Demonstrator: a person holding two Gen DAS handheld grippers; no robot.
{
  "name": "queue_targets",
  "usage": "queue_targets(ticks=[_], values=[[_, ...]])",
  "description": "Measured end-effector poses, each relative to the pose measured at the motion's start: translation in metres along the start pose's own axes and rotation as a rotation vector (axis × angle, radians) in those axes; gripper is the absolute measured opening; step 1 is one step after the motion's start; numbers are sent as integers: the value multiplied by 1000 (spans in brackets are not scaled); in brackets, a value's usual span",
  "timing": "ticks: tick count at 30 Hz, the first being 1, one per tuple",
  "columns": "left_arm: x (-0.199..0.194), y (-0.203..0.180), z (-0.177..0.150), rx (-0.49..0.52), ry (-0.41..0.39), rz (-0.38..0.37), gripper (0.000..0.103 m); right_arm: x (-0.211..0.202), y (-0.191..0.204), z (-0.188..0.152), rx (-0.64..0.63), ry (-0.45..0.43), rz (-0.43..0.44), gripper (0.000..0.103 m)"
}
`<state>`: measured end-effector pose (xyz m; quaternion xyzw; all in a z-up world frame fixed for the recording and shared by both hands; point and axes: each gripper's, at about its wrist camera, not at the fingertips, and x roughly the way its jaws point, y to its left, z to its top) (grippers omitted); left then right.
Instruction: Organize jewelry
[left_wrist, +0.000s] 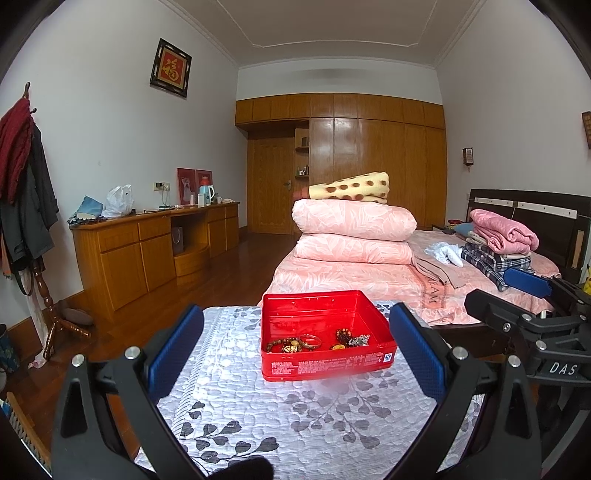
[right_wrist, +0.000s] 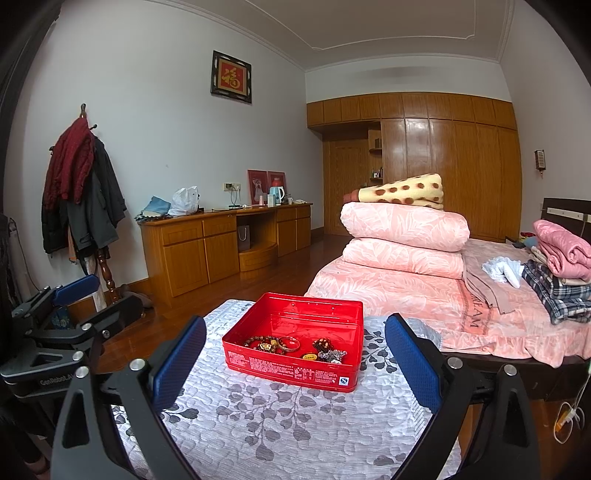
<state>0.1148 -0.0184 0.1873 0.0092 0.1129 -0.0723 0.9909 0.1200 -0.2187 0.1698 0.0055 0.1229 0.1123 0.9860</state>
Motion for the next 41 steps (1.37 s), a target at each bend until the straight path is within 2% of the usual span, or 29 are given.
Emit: queue_targets(ticks=[41], values=[[5, 3, -7, -18, 17, -2, 97, 4, -2, -3, 3, 12, -2, 95]])
